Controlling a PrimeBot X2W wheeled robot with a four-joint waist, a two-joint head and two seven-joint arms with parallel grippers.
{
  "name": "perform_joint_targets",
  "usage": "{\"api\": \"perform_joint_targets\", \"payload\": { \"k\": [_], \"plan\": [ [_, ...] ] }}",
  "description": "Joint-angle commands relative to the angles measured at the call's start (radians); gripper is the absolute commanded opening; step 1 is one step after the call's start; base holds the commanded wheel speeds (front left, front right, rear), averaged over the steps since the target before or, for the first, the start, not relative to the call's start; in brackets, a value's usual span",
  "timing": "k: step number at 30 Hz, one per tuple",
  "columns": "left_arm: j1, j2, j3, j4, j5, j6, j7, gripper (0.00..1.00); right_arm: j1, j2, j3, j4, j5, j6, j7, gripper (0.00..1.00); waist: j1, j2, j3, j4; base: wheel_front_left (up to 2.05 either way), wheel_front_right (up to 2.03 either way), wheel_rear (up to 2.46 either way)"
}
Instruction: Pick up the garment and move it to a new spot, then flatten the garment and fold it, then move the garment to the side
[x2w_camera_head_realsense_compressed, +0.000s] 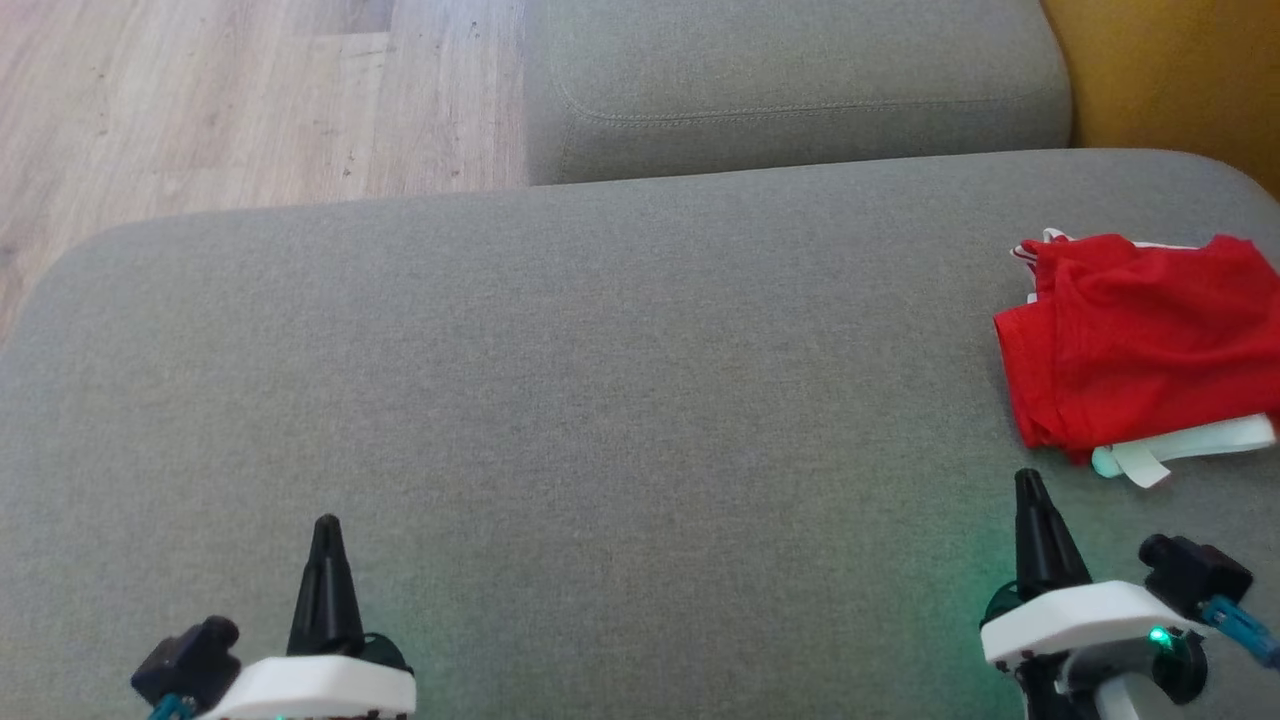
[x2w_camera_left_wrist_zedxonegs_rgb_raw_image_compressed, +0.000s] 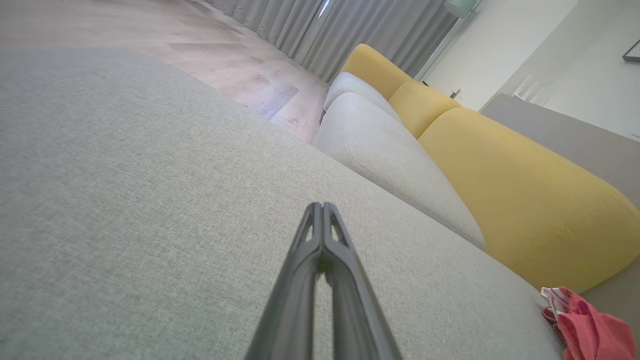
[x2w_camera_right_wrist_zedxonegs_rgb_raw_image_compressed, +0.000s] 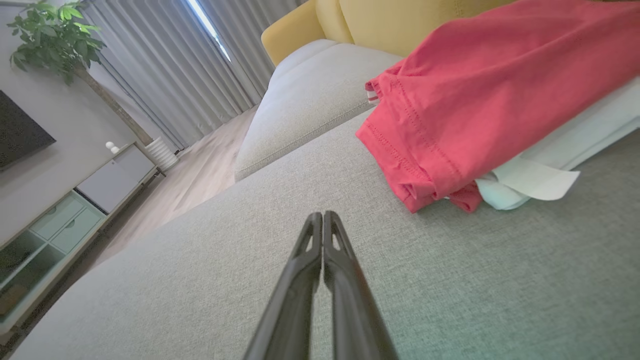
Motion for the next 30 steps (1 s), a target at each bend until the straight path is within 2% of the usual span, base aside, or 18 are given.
{"api": "perform_joint_targets", "payload": {
  "k": [1,30],
  "plan": [
    [-0.053,0.001,0.017,-0.037,-0.023,-0.005,0.005,0.00,-0.052,-0.002,-0.004,-0.040,0.030,0.000,0.007,0.00,0.0000,0.0000,0.000,0.000,0.00,0.00,0.00],
    [-0.076,0.002,0.074,-0.047,-0.291,-0.013,0.090,0.00,-0.057,-0.003,-0.043,-0.087,0.342,0.000,0.091,0.00,-0.0001,0.0000,0.005,-0.003,0.00,0.00,0.00]
  ]
}}
